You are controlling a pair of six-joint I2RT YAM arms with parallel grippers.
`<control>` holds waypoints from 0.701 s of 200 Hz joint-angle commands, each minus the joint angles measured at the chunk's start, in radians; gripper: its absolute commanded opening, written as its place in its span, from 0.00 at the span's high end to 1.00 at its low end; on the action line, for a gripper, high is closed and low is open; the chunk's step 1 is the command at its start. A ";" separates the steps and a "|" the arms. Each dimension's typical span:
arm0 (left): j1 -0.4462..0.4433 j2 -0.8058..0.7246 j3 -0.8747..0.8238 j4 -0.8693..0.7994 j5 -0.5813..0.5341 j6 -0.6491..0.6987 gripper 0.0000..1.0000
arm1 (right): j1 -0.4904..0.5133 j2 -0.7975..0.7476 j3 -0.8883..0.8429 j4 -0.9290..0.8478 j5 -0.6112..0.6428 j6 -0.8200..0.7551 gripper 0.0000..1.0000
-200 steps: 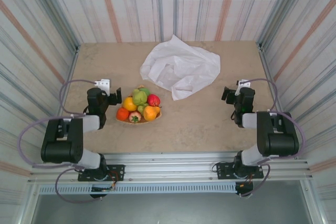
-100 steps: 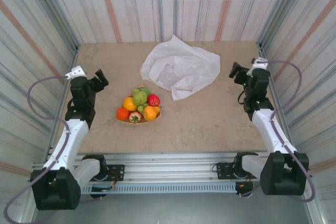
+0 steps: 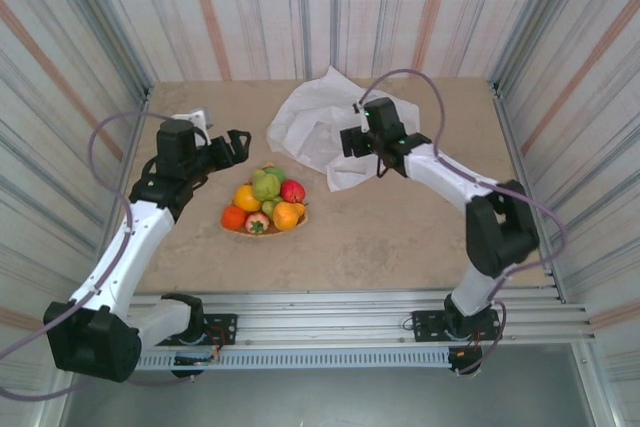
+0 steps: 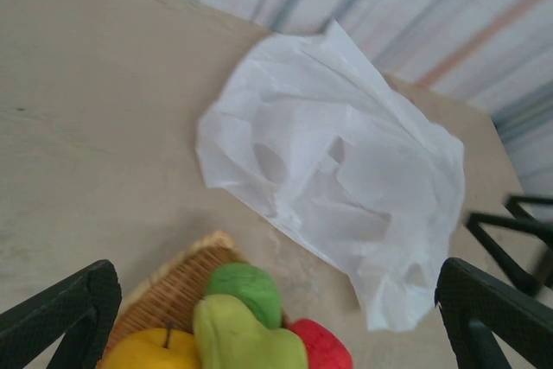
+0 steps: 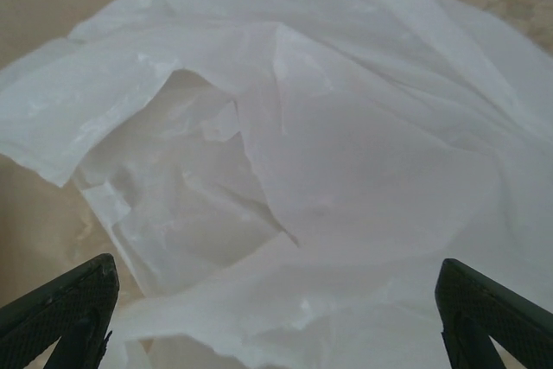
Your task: Place the fruits into the plastic bag
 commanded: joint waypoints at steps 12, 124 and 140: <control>-0.033 0.044 0.060 -0.106 0.008 0.065 0.01 | 0.013 0.215 0.208 -0.119 0.074 -0.024 0.07; -0.038 0.055 0.058 -0.143 0.004 0.086 0.01 | 0.006 0.626 0.649 -0.188 0.042 0.014 0.45; -0.038 0.055 0.060 -0.146 0.004 0.088 0.02 | -0.004 0.671 0.712 -0.203 0.045 0.026 0.51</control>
